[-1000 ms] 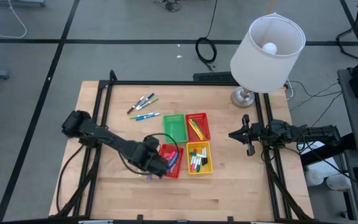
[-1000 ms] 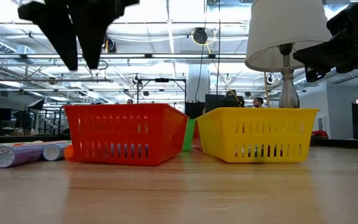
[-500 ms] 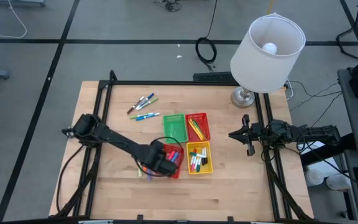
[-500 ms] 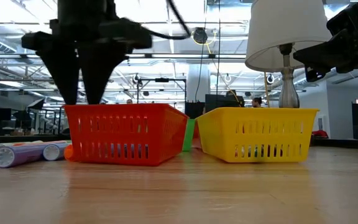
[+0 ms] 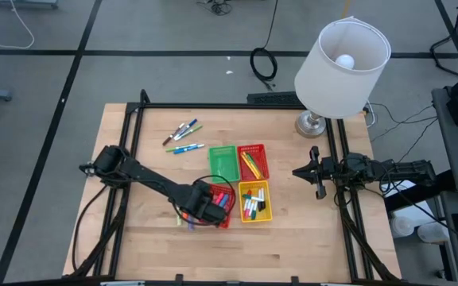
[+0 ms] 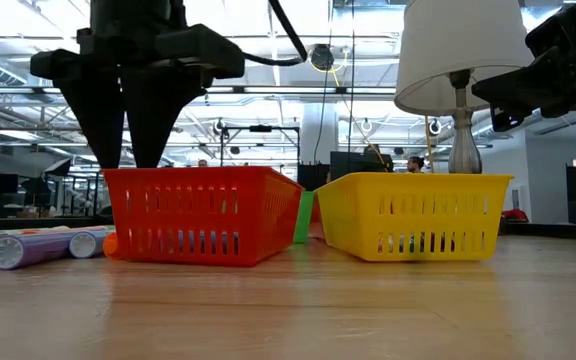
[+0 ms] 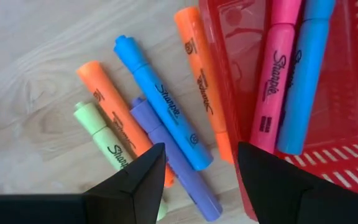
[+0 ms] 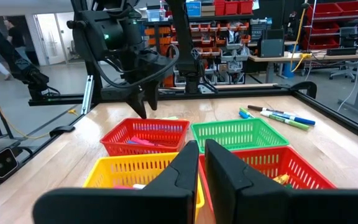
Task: Pick & Place Markers
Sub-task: Adjust the bottom red bin
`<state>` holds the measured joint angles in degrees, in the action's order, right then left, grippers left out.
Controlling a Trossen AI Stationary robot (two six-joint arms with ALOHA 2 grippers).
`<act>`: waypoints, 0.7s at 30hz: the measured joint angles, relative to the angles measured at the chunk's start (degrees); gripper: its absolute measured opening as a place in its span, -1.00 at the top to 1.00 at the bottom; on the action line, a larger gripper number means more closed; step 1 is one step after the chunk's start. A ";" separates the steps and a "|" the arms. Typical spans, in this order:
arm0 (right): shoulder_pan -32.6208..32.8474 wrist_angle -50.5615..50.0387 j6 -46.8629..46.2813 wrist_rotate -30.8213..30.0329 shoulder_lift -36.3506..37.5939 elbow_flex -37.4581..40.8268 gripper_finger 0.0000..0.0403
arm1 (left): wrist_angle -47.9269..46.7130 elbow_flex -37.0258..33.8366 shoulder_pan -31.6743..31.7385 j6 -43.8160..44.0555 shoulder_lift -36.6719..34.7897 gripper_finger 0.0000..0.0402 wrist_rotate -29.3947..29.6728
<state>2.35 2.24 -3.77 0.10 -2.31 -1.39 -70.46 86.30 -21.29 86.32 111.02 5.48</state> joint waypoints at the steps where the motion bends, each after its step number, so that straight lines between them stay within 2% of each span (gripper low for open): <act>1: 0.00 0.01 -0.01 0.00 0.00 -0.01 0.91 | -0.22 0.00 0.02 0.01 0.00 -0.04 0.01; 7: 0.00 0.00 -0.01 0.00 0.00 -0.01 0.91 | -5.76 0.00 0.02 2.12 0.00 -0.04 0.04; 12: 0.01 0.00 -0.02 0.00 0.00 -0.02 0.91 | -2.55 0.00 0.02 2.36 0.00 -0.04 0.50; 21: 0.00 0.00 0.00 -0.01 0.00 -0.02 0.91 | -4.75 -0.04 0.55 2.48 2.22 -0.04 -1.05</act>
<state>2.35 2.24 -3.77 0.08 -2.31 -1.41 -75.20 86.26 -20.75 88.80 113.24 4.43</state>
